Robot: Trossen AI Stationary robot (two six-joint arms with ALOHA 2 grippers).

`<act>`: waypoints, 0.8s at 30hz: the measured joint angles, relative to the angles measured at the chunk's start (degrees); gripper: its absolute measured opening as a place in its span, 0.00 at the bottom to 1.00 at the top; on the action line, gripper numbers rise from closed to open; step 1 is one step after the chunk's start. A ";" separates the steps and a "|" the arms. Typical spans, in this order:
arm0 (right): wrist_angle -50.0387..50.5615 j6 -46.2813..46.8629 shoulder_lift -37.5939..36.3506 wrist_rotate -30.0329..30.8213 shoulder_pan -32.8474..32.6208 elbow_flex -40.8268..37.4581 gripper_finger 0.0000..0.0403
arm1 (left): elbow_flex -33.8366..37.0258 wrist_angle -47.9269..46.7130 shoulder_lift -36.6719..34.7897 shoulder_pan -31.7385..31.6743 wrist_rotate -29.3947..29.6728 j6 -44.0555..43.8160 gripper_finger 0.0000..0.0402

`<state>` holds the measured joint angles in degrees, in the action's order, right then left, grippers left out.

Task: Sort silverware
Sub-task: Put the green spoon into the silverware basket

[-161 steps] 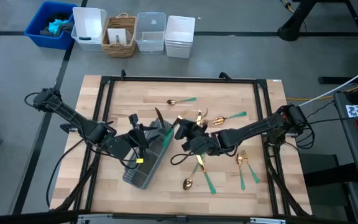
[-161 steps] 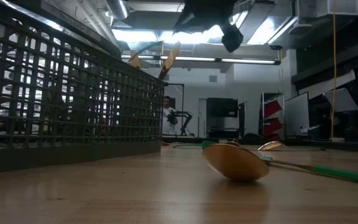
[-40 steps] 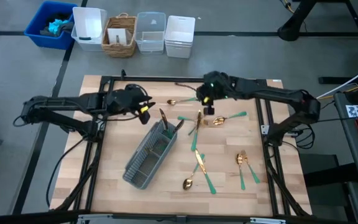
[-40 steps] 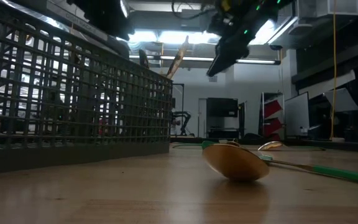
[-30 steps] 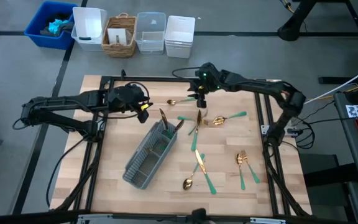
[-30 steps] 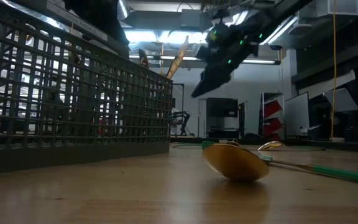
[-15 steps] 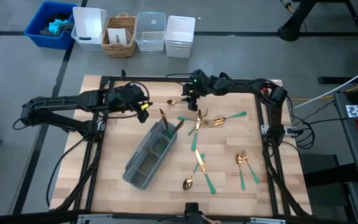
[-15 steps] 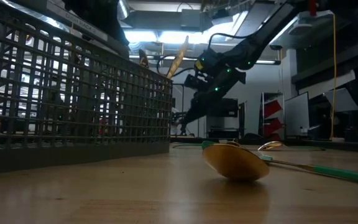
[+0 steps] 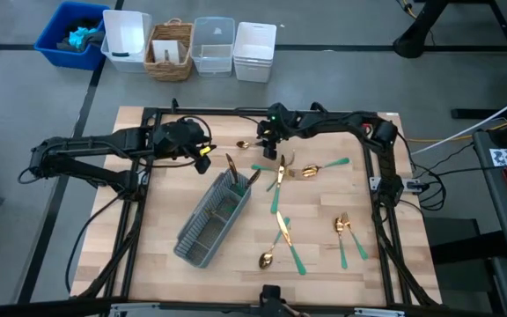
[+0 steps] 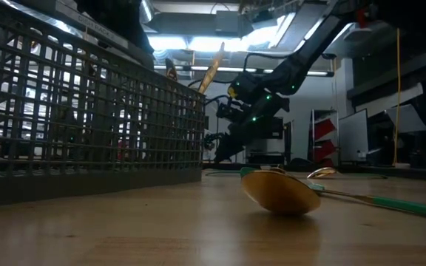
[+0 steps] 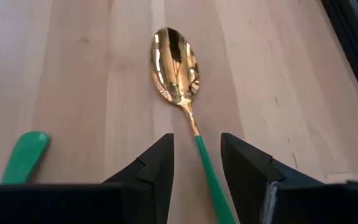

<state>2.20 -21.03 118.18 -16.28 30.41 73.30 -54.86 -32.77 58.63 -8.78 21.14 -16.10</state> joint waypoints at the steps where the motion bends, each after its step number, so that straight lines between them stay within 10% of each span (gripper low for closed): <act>1: -0.25 0.03 0.09 0.29 0.00 0.00 0.33 | 0.00 0.00 0.00 0.00 0.00 0.01 0.32; 24: 15.41 8.02 -0.26 0.22 0.00 6.67 0.33 | -0.01 -0.01 0.00 0.00 0.01 0.01 0.32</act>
<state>17.60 -13.01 117.93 -16.06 30.41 79.97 -54.87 -32.78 58.63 -8.78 21.15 -16.10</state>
